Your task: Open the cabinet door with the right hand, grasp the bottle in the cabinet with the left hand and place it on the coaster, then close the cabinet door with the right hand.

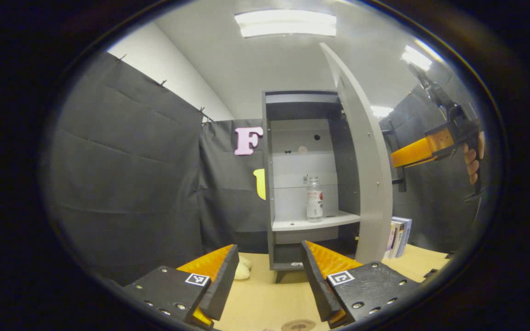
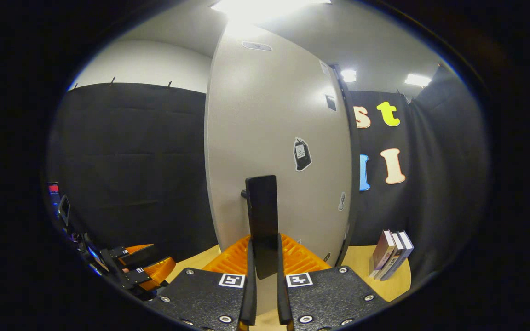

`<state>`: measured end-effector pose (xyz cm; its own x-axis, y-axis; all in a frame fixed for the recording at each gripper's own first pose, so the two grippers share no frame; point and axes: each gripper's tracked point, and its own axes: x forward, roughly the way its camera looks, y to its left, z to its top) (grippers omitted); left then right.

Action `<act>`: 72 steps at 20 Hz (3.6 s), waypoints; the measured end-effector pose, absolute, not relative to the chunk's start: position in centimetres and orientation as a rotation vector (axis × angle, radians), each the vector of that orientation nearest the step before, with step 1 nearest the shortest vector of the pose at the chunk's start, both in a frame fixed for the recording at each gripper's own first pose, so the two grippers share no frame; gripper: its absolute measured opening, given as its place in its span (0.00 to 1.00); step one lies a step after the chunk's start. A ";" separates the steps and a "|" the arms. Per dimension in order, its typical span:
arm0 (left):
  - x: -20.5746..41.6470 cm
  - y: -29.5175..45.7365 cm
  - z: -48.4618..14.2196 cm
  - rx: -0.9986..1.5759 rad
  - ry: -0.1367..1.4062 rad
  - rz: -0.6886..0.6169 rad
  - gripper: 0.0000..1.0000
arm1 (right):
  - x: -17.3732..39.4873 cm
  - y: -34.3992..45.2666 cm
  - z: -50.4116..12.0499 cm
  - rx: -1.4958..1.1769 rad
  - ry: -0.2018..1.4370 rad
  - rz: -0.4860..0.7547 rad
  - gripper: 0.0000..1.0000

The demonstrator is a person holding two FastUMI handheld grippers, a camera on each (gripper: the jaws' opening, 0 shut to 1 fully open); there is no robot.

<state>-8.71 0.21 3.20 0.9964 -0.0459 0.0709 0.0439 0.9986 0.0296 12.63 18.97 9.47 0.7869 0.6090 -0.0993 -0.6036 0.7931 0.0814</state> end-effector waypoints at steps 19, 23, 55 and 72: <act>-12.0 -5.9 4.1 0.055 -0.082 -0.082 0.77 | 13.8 9.1 9.2 0.102 0.097 0.479 0.14; -12.1 -6.4 4.8 0.049 -0.088 -0.080 0.77 | 15.0 6.7 9.1 0.086 0.089 0.416 0.14; 22.7 -14.9 7.1 -0.079 -0.026 -0.411 0.77 | 9.4 -6.2 4.9 0.014 0.014 -0.254 0.96; 34.1 -19.5 1.7 -0.005 0.026 -0.420 0.77 | 11.1 -6.5 3.1 -0.011 0.086 -0.399 0.96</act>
<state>34.15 -19.54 1.70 0.9128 -0.4077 -0.0239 0.4076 0.9131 -0.0097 11.08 -6.49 3.12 0.9177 -0.3887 -0.0817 0.3877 0.9214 -0.0282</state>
